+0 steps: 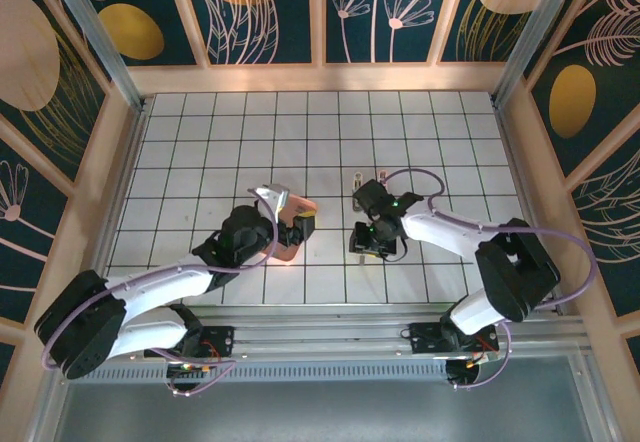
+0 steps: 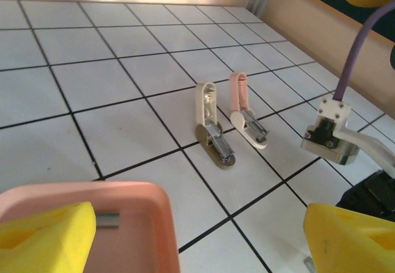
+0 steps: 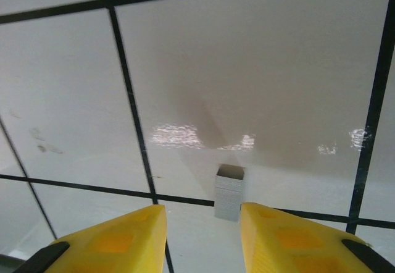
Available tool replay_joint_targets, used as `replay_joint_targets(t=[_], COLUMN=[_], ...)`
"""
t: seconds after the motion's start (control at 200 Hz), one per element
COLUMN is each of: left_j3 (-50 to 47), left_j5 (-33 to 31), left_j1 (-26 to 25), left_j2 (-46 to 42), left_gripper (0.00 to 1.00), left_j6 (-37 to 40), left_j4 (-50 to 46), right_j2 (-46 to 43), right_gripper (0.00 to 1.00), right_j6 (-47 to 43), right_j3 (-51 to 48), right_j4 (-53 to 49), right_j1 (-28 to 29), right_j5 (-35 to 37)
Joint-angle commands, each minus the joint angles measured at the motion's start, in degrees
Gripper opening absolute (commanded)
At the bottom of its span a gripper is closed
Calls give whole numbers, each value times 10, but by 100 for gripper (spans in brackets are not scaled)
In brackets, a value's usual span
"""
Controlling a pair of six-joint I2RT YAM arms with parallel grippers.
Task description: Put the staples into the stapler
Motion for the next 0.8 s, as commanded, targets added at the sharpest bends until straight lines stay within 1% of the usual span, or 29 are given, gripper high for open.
replay_joint_targets(t=[0.0, 0.3, 0.555, 0.796], left_j3=[-11, -15, -12, -7], left_j5=[-27, -18, -11, -2], left_j1=[3, 2, 3, 3], left_j2=[-15, -22, -17, -9], left_gripper=[87, 87, 87, 86], left_j6=[-31, -22, -18, -16], left_j4=[22, 11, 11, 12], right_j2=[24, 62, 80, 95], right_gripper=[38, 38, 33, 31], right_j6=[14, 10, 1, -1], right_j3=[21, 39, 50, 52], right_j4=[-32, -32, -41, -52], right_j1=[8, 15, 15, 15], right_j5=[27, 28, 41, 54])
